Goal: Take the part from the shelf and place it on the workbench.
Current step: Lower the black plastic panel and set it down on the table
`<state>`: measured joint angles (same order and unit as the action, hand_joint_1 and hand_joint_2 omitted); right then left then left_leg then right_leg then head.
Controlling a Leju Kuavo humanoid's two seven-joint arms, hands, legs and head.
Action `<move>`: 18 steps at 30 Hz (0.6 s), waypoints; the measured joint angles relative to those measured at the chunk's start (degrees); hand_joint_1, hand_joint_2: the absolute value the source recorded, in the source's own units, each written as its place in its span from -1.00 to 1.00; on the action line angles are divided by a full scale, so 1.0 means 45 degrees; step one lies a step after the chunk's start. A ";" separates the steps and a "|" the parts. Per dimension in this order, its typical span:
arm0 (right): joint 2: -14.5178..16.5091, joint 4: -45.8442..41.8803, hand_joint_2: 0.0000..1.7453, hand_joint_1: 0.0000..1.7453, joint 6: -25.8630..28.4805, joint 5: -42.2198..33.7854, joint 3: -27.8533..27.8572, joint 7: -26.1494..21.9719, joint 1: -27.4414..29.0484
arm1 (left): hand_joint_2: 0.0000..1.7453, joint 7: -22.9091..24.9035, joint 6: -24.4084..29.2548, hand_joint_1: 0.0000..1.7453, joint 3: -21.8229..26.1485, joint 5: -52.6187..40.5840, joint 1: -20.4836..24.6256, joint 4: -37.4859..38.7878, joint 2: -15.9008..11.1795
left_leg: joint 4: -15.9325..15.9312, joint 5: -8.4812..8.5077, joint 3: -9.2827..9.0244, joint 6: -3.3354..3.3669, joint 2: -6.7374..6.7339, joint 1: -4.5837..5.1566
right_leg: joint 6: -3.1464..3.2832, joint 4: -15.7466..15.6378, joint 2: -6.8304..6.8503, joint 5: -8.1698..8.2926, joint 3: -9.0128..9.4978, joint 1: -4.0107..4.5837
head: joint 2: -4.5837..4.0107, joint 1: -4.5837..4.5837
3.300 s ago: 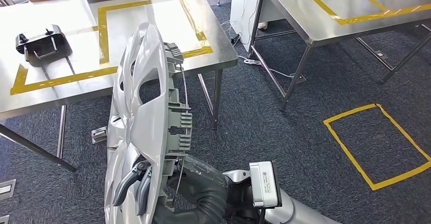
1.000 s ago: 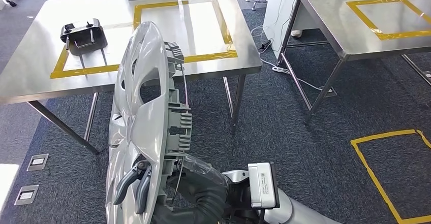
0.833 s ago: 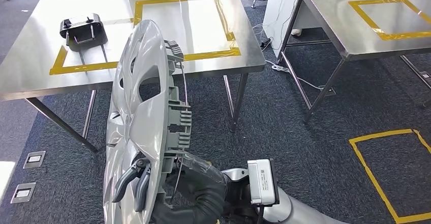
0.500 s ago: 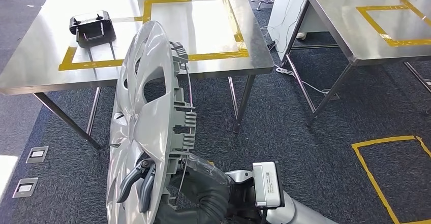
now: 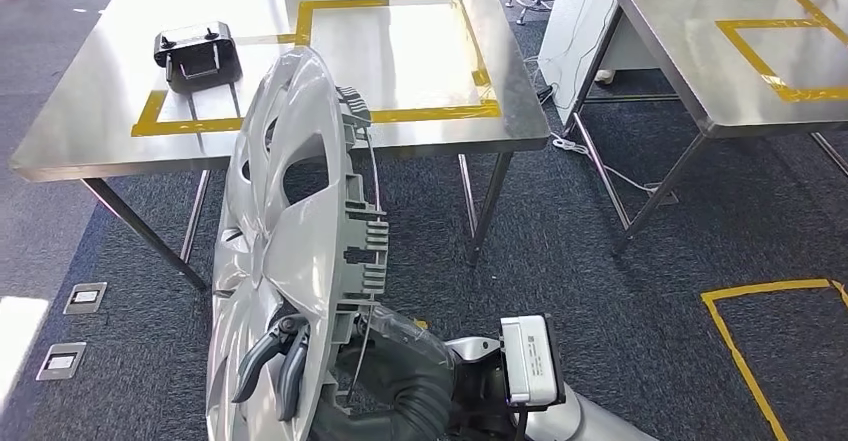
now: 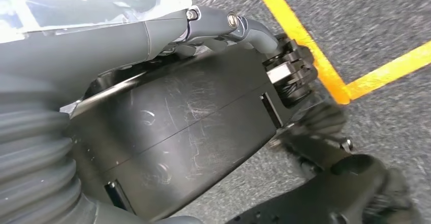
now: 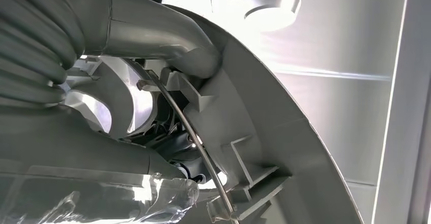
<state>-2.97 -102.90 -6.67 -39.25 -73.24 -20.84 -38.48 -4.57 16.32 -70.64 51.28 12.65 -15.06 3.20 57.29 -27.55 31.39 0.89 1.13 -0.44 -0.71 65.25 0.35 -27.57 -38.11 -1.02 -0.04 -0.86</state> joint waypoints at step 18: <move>0.0293 0.0177 1.00 1.00 0.0062 -0.0055 -0.0125 -0.0089 -0.0139 | 1.00 0.0211 0.0046 -1.00 0.0001 -0.0131 0.0132 0.0025 0.0027 | 0.0723 0.0287 0.0664 -0.0512 -0.0062 0.0037 | 0.0353 -0.1421 0.0008 -0.0422 0.1393 0.0104 | 0.0000 0.0431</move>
<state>-1.66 -102.10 -6.39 -39.50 -73.80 -21.24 -39.11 -3.62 16.53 -70.64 50.69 13.24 -14.94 3.32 60.55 -26.26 34.38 -1.42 0.85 -0.27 0.87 58.86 0.39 -29.47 -31.84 -0.56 -0.04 1.08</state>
